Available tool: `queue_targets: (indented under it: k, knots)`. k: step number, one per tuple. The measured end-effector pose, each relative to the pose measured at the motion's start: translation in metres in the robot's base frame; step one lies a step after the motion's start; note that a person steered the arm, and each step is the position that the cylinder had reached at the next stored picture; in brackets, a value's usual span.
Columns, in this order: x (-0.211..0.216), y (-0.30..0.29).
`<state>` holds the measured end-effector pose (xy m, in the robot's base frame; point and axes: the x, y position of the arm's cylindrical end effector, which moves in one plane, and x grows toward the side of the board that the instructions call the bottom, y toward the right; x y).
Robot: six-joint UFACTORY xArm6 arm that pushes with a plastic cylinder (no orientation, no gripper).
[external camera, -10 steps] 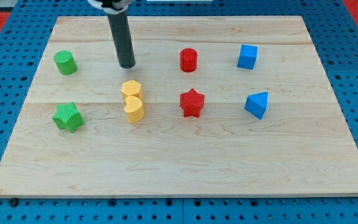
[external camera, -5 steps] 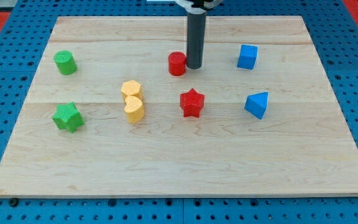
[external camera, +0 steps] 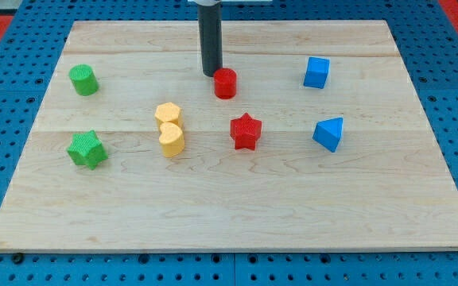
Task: Slide the red circle to the red star
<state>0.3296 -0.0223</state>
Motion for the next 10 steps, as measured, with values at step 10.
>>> queue_targets:
  k: [10]
  knots:
    - [-0.002, 0.060]
